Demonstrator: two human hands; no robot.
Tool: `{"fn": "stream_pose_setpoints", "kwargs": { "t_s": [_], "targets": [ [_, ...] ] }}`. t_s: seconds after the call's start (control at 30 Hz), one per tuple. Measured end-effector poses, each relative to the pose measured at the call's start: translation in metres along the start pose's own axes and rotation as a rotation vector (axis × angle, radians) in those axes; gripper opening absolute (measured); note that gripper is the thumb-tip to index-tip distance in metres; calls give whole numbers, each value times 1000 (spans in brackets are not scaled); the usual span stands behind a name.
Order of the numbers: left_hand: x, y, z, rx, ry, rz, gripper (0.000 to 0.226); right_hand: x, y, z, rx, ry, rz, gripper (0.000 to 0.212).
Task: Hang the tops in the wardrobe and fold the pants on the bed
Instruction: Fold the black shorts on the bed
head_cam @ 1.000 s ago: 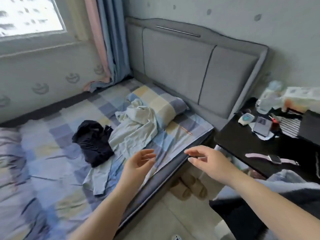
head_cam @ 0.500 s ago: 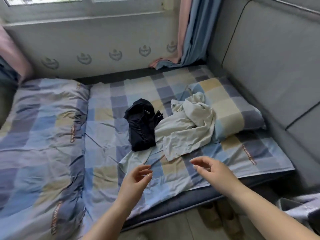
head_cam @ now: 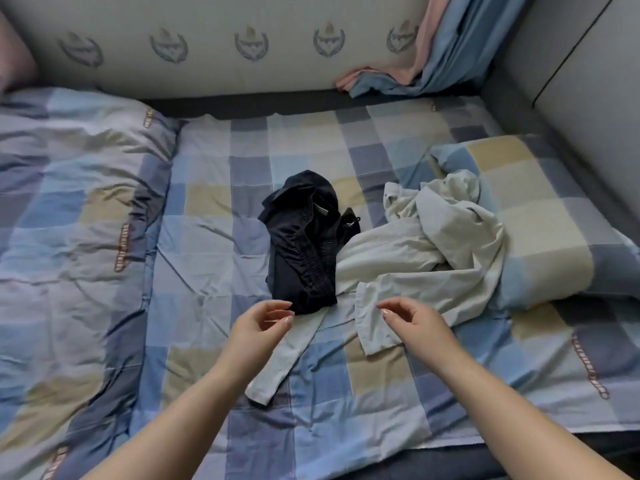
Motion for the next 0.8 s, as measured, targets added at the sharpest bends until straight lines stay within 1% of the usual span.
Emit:
{"fn": "stream_pose_setpoints", "kwargs": {
  "t_s": [0.17, 0.2, 0.27, 0.43, 0.5, 0.57, 0.67, 0.7, 0.73, 0.77, 0.8],
  "targets": [
    [89, -61, -8, 100, 2, -52, 18, 128, 52, 46, -48, -81, 7, 14],
    [106, -72, -8, 120, 6, -59, 18, 150, 66, 56, -61, -94, 27, 18],
    [146, -99, -4, 145, 13, -58, 18, 198, 98, 75, -109, -107, 56, 32],
    [202, -140, 12, 215, 1, -61, 18, 268, 150, 106, -152, -176, 104, 58],
    [213, -153, 16, 238, 0, -59, 19, 288, 164, 117, -115, -191, 107, 65],
    [217, -160, 16, 246, 7, -68, 19, 302, 170, 127, -13, -201, 112, 69],
    [223, -162, 15, 336, -10, -62, 19, 312, 179, 137, 269, -160, 188, 63],
    [227, -158, 15, 394, -20, -52, 19, 312, 180, 140, 366, -139, 226, 58],
    [230, -153, 16, 461, -27, -38, 19, 311, 181, 142, 412, -126, 251, 49],
    [235, -145, 17, 545, -33, -11, 22, 309, 176, 143, 348, -127, 232, 38],
    [239, -136, 19, 653, -37, 38, 29, 307, 167, 141, 174, -142, 176, 26]
  ]
}}
Point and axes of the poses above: each hand's wrist, its own x-axis towards the middle knuckle, its own z-axis out of the palm, y = z × x, the point moved 6 cm from there along x, towards the middle knuckle, and after that the axes turned 12 degrees about -y, right-handed, at the moved point
